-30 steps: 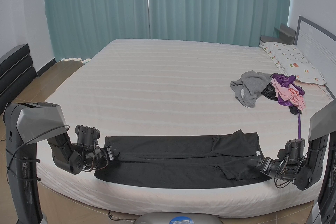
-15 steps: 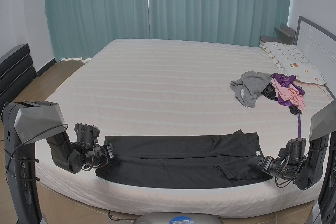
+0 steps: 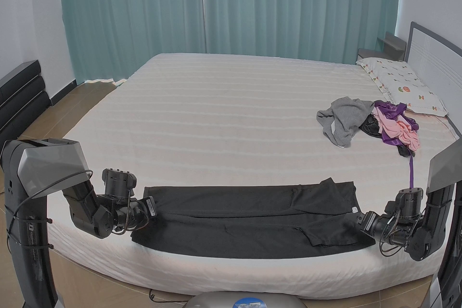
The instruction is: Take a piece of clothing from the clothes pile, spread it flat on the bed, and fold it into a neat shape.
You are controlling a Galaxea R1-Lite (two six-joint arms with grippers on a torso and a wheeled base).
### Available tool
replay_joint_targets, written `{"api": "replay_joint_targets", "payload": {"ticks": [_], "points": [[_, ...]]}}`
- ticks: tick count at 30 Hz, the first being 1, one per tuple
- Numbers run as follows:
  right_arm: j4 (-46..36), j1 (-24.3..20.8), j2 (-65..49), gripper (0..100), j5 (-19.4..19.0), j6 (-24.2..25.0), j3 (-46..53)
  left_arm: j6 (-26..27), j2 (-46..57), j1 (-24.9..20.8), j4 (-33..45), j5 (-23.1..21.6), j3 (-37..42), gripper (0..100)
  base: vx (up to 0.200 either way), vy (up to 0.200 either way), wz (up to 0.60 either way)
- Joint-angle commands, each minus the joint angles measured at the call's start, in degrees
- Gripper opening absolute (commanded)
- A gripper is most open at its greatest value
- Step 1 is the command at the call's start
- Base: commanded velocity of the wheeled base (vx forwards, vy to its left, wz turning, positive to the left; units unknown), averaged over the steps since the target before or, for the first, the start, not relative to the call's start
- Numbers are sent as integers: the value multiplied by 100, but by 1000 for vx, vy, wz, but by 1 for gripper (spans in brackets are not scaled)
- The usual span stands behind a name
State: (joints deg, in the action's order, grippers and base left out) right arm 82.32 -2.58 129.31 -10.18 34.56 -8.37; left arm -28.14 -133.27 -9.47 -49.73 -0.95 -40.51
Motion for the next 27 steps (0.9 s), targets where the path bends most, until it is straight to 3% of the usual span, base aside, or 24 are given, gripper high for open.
{"api": "replay_joint_targets", "payload": {"ticks": [1, 16, 27], "points": [[12, 30, -90, 100, 7, -2, -33, -16, 3, -2, -11, -10, -18, 0, 0, 0, 0], [47, 100, -274, 100, 7, 7, -33, -482, -77, -46, -231, 16, -493, 0, 0, 0, 0], [38, 91, -257, 100, 7, 7, -24, -482, 152, -336, -213, 253, -361, 0, 0, -200, 0]]}}
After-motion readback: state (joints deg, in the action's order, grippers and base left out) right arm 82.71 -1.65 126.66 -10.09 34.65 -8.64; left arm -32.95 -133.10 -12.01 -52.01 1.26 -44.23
